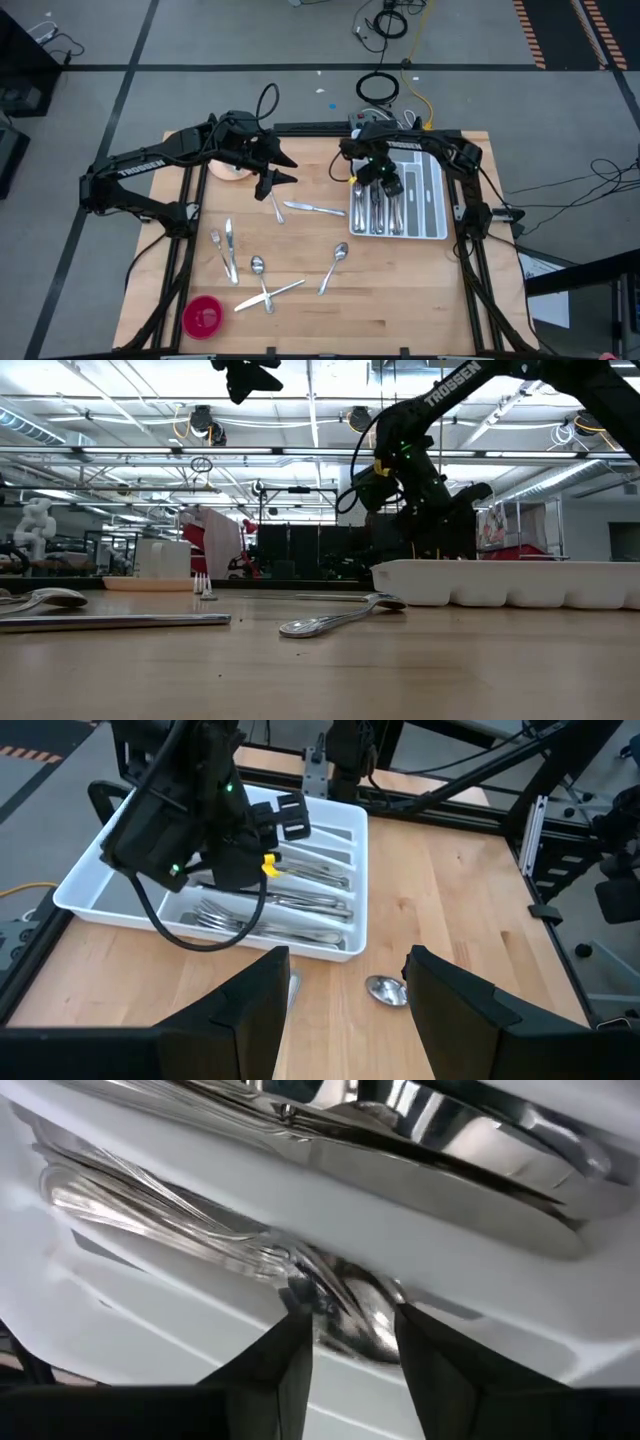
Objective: Sort silverware
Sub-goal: Put the top silver spoon into the white silverware tray
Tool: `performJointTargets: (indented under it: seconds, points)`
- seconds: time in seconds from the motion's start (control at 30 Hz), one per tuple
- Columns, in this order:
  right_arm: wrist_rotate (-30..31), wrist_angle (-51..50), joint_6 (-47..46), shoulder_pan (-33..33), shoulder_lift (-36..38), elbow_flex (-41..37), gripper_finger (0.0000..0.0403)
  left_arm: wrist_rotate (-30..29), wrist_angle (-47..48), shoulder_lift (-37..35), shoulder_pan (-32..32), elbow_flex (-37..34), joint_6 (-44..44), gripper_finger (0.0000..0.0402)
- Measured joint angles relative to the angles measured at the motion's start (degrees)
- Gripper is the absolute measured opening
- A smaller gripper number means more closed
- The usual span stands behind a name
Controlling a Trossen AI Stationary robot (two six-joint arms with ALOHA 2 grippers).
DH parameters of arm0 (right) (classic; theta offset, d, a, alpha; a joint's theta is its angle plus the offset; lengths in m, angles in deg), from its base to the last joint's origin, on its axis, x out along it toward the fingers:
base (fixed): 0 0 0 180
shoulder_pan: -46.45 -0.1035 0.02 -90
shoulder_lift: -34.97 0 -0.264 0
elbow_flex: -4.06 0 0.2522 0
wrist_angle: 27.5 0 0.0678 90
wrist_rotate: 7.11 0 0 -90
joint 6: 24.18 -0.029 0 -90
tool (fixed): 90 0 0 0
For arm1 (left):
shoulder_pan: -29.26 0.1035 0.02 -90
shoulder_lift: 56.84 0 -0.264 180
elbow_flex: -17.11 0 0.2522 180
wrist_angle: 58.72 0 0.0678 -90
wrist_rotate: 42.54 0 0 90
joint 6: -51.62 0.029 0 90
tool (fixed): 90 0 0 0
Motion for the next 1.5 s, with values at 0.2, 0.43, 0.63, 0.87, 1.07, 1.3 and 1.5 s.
performJointTargets:
  seconds: [0.2, 0.43, 0.63, 0.87, 1.07, 1.3, 1.5]
  points:
    - [0.2, 1.2, -1.6, 0.8, 2.7, 0.0, 0.0137, 0.0, -0.3, 0.0, 0.0, 0.0, 0.0, 0.0203]
    - [0.6, 4.7, -7.0, 1.8, 6.3, 0.0, 0.0136, -0.1, -0.3, 0.0, 0.0, 0.0, 0.0, 0.0203]
    - [-4.4, 5.1, -8.7, 0.9, 7.2, 0.0, 0.008, -0.8, -0.3, 0.0, 0.0, 0.0, 0.0, 0.0203]
    - [-9.8, 9.5, -8.9, 0.6, 7.1, 0.0, 0.0013, -2.0, -0.4, 0.0, 0.0, 0.0, 0.0, 0.0203]
    - [-9.9, 9.4, -8.8, 1.2, 6.8, -0.9, 0.0002, -2.0, -0.4, 0.0, 0.0, 0.0, -0.5, 0.0203]
    - [-9.9, 11.5, -8.5, 2.2, 6.8, -6.6, 0.0001, -2.0, -0.4, 0.0, 0.0, 0.0, -0.6, 0.0203]
    - [-10.2, 12.1, -8.7, 3.2, 7.0, -9.3, 0.0001, -2.0, -0.4, 0.0, 0.0, 0.0, -0.6, 0.0203]
